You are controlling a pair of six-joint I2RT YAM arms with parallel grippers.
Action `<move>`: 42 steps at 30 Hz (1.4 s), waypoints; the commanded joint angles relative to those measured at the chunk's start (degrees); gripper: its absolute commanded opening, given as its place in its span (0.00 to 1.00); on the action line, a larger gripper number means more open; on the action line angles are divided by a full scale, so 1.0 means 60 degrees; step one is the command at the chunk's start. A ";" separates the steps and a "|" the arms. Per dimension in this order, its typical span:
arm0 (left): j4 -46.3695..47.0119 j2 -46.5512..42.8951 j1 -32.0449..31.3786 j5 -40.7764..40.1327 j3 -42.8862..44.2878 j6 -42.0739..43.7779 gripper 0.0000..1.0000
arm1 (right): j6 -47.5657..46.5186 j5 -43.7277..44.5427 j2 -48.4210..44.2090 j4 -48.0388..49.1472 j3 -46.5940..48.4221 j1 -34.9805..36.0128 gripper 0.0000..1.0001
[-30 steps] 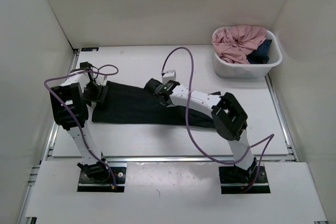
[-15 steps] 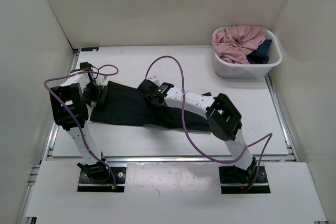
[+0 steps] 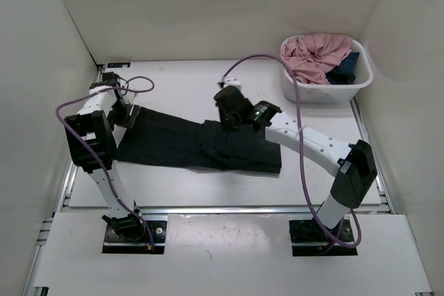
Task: Fold and stack the trousers
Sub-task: Fold the trousers
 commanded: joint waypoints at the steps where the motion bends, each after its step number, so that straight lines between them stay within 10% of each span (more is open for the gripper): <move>1: -0.0869 -0.1314 -0.0682 0.0380 0.1480 0.0328 0.82 | 0.0878 -0.0543 0.0622 -0.0001 -0.0842 -0.1254 0.23; 7: -0.1736 -0.1725 -0.2790 0.0133 0.1604 0.0403 0.83 | 0.1787 -0.1600 0.0844 0.0409 -0.2468 -0.2881 0.09; 16: -0.0917 -0.1230 -0.5849 0.4205 0.1573 -0.0037 0.83 | 0.1143 -0.1792 0.1416 0.0279 -0.2734 -0.3394 0.09; 22: 0.0020 0.0001 -0.7187 0.3388 0.0872 -0.0257 0.83 | 0.1829 -0.0445 -0.1159 0.0074 -0.3640 -0.3920 0.53; 28: 0.0592 0.0427 -0.7613 0.2726 0.0050 -0.0432 0.83 | 0.1744 -0.2637 -0.3169 0.0892 -0.6404 -0.5340 0.99; 36: 0.0681 0.0515 -0.7877 0.2624 -0.0067 -0.0432 0.83 | 0.1757 -0.5437 -0.1941 0.3880 -0.7759 -0.6047 0.99; 40: 0.0681 0.0297 -0.7877 0.2536 -0.0155 -0.0432 0.83 | 0.1948 -0.6433 -0.1076 0.4800 -0.8267 -0.6485 0.70; 42: 0.0681 0.0106 -0.7877 0.2536 -0.0155 -0.0432 0.84 | 0.2298 -0.6959 -0.1075 0.5126 -0.8650 -0.6893 0.26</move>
